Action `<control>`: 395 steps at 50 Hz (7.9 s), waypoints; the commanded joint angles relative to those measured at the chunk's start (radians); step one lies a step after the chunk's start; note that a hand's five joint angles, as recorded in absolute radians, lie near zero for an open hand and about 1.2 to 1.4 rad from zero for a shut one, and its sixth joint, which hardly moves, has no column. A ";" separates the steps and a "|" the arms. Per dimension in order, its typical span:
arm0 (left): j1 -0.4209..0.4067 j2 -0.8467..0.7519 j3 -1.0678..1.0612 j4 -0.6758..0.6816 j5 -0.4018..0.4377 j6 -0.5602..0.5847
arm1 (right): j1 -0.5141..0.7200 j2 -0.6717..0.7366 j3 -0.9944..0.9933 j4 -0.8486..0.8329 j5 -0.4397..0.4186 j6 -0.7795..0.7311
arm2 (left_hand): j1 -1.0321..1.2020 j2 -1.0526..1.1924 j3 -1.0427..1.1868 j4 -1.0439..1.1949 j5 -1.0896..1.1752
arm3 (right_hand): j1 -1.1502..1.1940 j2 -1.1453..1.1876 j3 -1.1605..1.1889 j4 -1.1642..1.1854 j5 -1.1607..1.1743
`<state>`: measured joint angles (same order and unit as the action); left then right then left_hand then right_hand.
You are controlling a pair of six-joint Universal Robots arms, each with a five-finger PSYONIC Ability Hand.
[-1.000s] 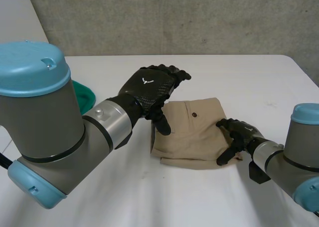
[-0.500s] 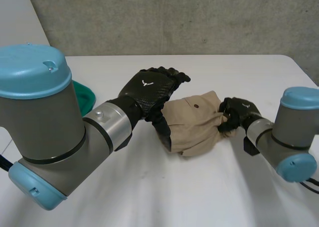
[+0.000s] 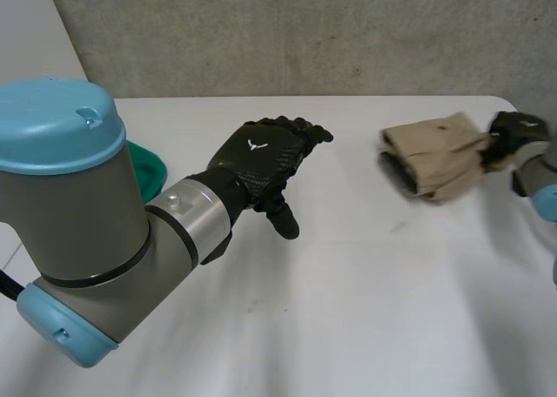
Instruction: Fold the laundry.
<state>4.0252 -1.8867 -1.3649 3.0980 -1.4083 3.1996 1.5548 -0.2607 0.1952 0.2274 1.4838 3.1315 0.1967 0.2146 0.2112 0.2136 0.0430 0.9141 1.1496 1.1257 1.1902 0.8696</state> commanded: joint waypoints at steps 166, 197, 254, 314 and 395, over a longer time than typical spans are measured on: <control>0.173 -0.166 0.061 0.231 -0.072 0.324 | 0.252 -0.882 1.095 0.179 -0.235 -0.332 | 1.200 1.182 1.185 1.183 1.179 | -0.740 -0.975 -0.951 -1.016 -0.870; 0.147 0.336 -0.151 0.218 -0.072 0.194 | 0.313 -0.867 1.506 -0.284 -0.283 -0.131 | 1.200 1.182 1.185 1.183 1.179 | -0.740 -0.975 -0.951 -1.016 -0.870; 0.192 0.319 -0.235 0.180 -0.074 0.089 | 0.427 -0.623 0.507 0.271 -0.071 -0.372 | 1.200 1.182 1.185 1.183 1.179 | -0.740 -0.975 -0.951 -1.016 -0.870; 0.201 0.342 -0.249 0.186 -0.070 0.088 | 0.579 -0.549 1.061 -0.174 -0.189 -0.042 | 1.200 1.182 1.185 1.183 1.179 | -0.345 -0.581 -0.557 -0.621 -0.475; 0.170 0.440 -0.140 0.123 -0.120 0.080 | 0.723 -0.718 1.446 -0.609 0.179 0.363 | 1.200 1.182 1.185 1.183 1.179 | -0.694 -0.930 -0.906 -0.970 -0.824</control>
<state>4.2182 -1.4469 -1.5106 3.2212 -1.5173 3.2797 2.2370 -1.0636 1.7129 -0.3531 1.5766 3.4757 1.1602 1.1989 1.1941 1.2014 0.9742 0.2224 0.2415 0.2357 0.2514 0.0660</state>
